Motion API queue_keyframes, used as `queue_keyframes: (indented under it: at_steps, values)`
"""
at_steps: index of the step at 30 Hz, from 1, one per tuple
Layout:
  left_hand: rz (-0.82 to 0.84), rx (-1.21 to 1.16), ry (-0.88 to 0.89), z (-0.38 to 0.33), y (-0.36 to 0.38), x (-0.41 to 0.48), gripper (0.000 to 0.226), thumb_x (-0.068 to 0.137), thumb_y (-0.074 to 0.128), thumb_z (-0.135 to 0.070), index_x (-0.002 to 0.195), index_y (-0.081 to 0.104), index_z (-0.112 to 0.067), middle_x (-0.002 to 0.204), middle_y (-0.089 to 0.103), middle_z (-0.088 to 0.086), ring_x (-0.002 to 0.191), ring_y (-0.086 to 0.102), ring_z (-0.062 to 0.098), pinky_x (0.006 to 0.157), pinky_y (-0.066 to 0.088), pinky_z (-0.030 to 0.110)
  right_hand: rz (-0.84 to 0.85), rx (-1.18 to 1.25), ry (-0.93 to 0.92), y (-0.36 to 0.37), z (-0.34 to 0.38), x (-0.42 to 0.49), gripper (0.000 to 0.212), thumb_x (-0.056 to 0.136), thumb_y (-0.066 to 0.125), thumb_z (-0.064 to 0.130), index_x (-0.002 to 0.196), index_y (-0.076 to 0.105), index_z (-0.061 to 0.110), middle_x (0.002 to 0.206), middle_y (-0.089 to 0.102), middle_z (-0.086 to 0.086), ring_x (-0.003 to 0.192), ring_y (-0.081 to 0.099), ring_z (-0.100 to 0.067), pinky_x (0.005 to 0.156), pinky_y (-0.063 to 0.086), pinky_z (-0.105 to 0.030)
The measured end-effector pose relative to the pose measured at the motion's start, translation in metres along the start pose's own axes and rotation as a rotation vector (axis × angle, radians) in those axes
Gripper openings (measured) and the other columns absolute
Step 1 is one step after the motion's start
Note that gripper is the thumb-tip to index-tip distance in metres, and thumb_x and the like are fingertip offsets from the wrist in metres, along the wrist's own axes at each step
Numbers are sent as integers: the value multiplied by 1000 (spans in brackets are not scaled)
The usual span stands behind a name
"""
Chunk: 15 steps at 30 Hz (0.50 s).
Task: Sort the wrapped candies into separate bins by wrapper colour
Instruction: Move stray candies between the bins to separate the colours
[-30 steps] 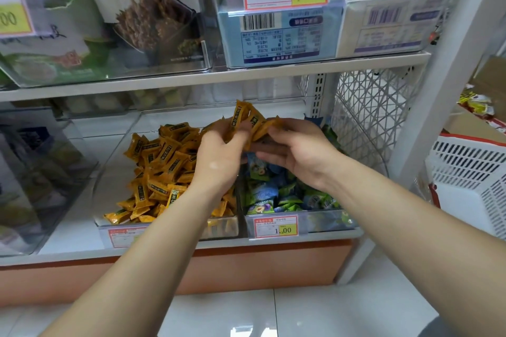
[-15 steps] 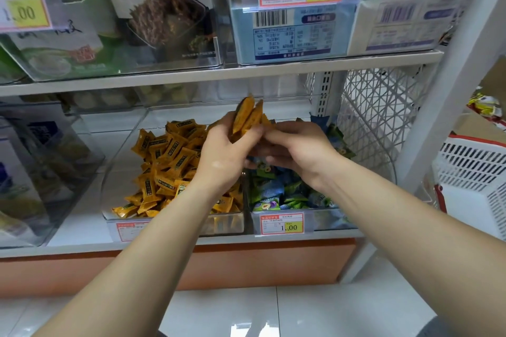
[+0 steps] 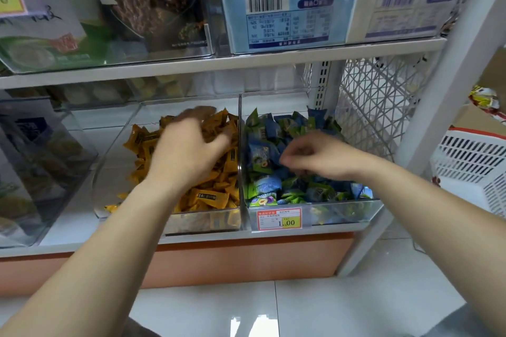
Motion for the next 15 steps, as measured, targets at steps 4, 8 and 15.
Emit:
queue_keyframes:
  at_steps: [4,8,15]
  values:
    - [238,-78,-37,-15,44,-23,58,82,69,-55,128,55,-21,104,64,-5,91,59,13,73,45,26,331,-232,68,38,-7,0,48,86,64,59,127,60,34,118,59,23,104,57,-1,84,42,-16]
    - [289,-141,10,-14,59,-26,51,87,71,-40,131,51,-24,113,64,-7,102,60,13,79,43,23,477,-400,261,44,-29,1,73,82,53,75,139,50,30,143,51,8,121,50,-15,100,40,-32]
    - [254,-178,19,-10,59,-28,51,88,70,-39,132,47,-25,102,50,-17,92,50,6,76,40,20,455,-397,260,49,-37,7,56,80,69,60,118,62,21,115,65,4,90,58,-7,69,45,-24]
Point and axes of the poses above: each hand's wrist, its own x-axis towards the middle knuckle, its own y-axis out of the palm, z = x × y, the point moved 6 cm from there along x, towards the middle knuckle
